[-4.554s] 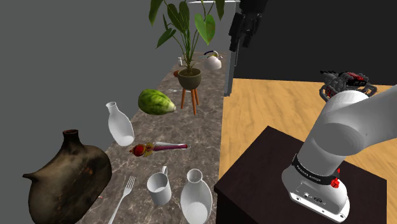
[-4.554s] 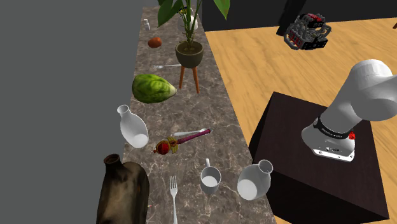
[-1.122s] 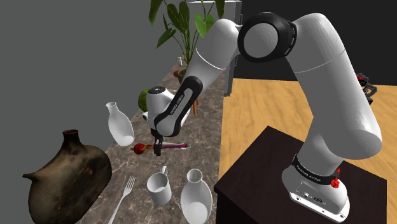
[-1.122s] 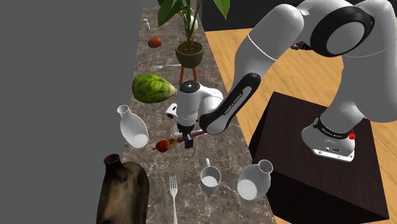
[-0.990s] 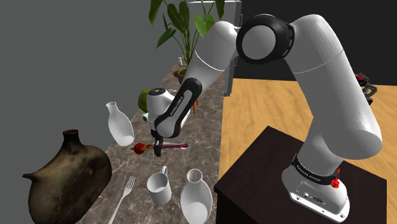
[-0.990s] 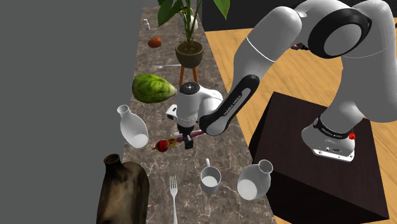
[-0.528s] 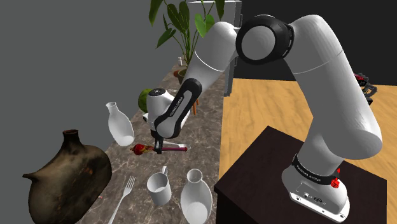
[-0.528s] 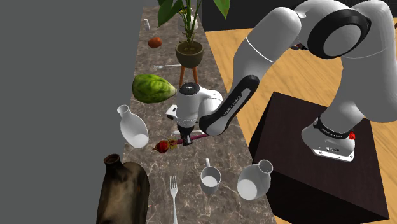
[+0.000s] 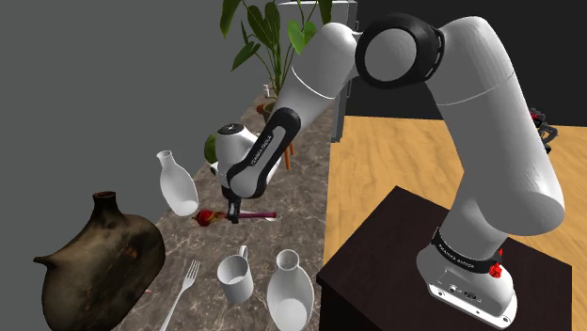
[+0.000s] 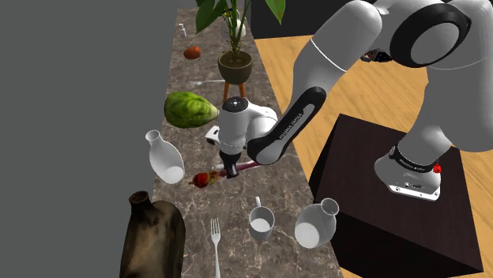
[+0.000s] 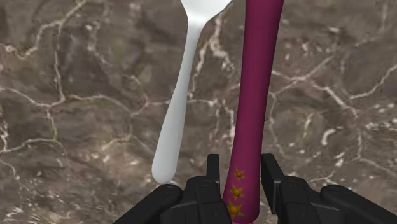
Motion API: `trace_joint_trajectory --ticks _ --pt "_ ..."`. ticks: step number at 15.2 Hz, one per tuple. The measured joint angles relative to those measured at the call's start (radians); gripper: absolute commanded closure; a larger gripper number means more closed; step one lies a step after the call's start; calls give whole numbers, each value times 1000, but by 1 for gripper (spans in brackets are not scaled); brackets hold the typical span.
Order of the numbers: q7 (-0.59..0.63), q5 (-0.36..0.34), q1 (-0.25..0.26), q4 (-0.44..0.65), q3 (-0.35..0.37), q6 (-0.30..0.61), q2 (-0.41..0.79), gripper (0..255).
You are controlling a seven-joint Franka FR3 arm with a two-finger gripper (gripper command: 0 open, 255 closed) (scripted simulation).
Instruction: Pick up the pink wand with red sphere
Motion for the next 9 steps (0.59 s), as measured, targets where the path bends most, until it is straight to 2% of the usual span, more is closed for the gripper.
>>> trace_joint_trajectory --ticks 9 --pt "-10 18 -16 -17 20 -80 -98 255"
